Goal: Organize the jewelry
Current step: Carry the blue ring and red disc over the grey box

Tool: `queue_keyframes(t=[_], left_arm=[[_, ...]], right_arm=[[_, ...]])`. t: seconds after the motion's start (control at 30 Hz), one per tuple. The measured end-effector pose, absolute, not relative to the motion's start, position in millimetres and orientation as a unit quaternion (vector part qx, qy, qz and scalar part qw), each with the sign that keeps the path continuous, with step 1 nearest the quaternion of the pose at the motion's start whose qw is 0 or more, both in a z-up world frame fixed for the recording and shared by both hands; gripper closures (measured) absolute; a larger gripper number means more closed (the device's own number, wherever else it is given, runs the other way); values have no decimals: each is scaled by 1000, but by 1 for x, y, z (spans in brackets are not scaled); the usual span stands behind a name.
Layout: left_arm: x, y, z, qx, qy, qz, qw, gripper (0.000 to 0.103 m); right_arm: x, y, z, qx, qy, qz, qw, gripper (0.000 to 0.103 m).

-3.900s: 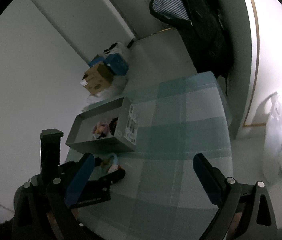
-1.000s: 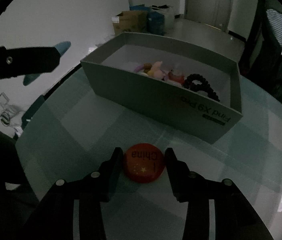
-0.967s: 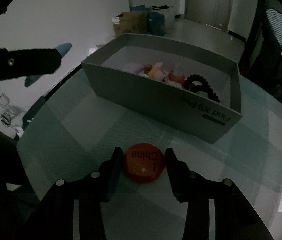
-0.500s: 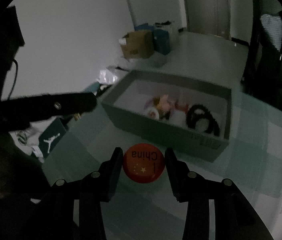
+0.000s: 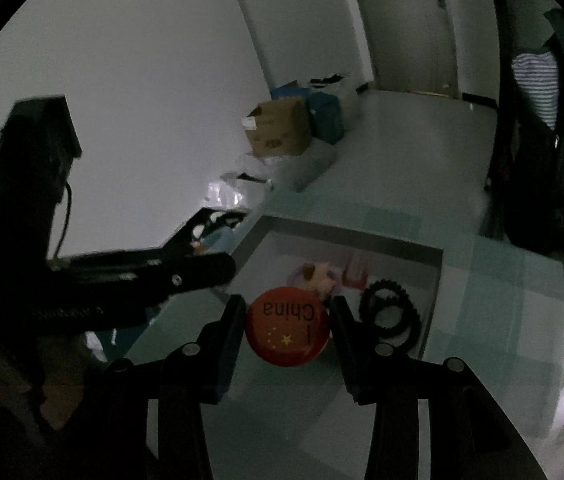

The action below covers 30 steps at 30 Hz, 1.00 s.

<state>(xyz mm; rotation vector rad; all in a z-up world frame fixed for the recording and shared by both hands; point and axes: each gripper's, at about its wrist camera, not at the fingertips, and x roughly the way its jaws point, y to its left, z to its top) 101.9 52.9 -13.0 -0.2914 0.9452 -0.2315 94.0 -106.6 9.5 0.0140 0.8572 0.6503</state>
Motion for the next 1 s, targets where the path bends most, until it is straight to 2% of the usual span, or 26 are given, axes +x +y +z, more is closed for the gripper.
queue_keyframes(t=[1.0], left_arm=[[147, 32, -36, -141, 490, -115, 852, 47]], right_arm=[[154, -139, -7, 106, 442, 274, 848, 61]])
